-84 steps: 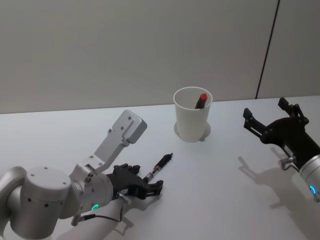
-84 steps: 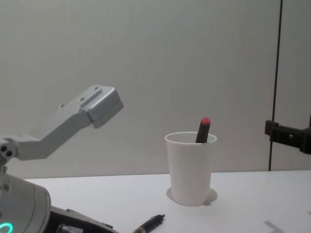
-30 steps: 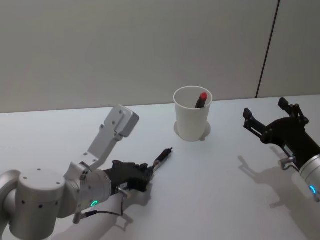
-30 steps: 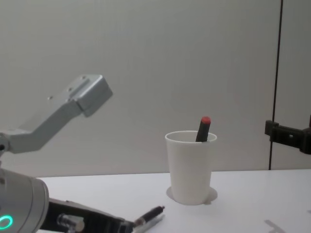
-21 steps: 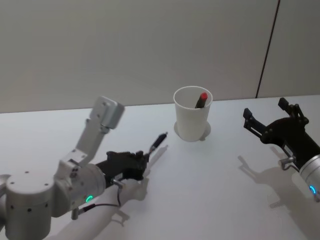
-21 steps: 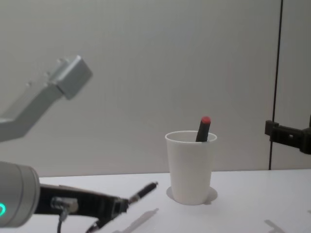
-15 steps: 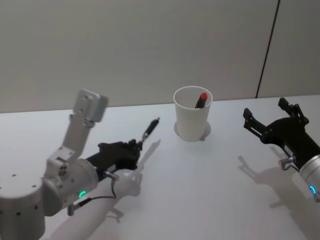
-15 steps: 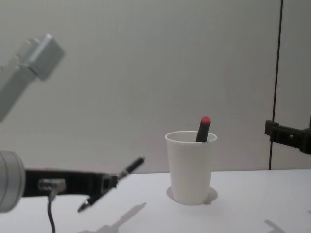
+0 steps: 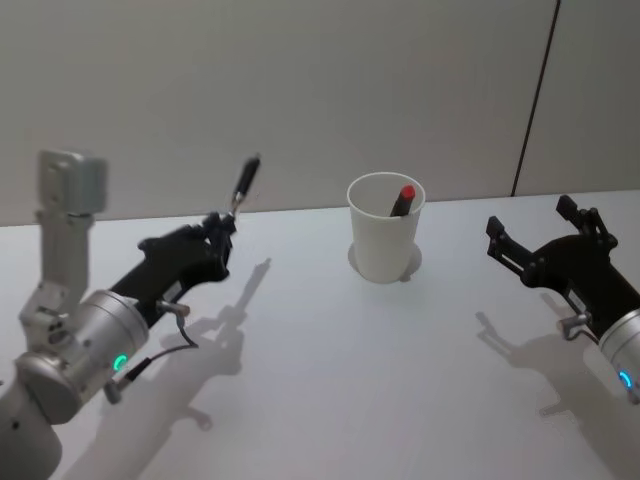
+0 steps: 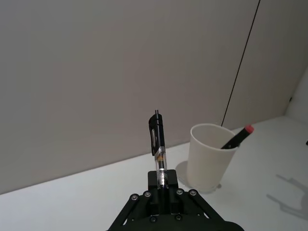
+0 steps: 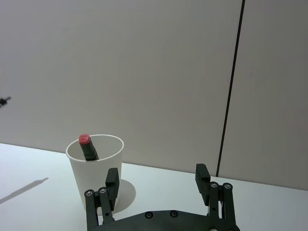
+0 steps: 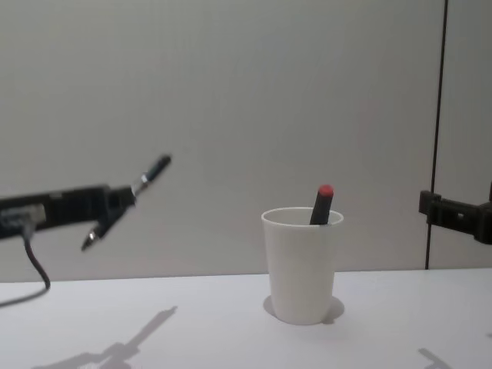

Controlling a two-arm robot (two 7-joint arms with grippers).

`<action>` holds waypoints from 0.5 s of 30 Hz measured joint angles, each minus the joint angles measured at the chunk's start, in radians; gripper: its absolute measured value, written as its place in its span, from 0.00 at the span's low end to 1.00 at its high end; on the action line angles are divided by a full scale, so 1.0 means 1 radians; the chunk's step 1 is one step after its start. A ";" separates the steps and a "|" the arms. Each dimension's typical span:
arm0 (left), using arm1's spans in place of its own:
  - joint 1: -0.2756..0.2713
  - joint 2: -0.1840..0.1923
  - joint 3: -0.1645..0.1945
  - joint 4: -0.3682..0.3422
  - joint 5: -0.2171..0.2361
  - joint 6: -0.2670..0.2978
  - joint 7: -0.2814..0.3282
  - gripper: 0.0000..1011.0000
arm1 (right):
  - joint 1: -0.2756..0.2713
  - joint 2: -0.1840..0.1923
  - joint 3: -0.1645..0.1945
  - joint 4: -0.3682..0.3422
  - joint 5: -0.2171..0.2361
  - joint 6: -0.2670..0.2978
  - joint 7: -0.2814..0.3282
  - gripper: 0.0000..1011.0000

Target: Place the pen into the pen holder.

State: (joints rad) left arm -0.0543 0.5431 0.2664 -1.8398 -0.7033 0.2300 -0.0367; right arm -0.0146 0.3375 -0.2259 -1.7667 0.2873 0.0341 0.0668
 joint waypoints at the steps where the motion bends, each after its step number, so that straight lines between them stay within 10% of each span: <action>1: 0.002 0.001 -0.002 -0.001 -0.006 -0.014 0.000 0.11 | 0.000 0.000 0.000 0.000 0.000 0.000 0.000 0.99; 15: 0.005 -0.007 -0.027 -0.006 -0.111 -0.161 -0.085 0.11 | 0.000 0.000 0.000 0.000 0.000 0.000 0.000 0.99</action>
State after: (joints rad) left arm -0.0489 0.5360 0.2389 -1.8457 -0.8146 0.0692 -0.1220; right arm -0.0146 0.3375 -0.2258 -1.7667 0.2874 0.0341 0.0668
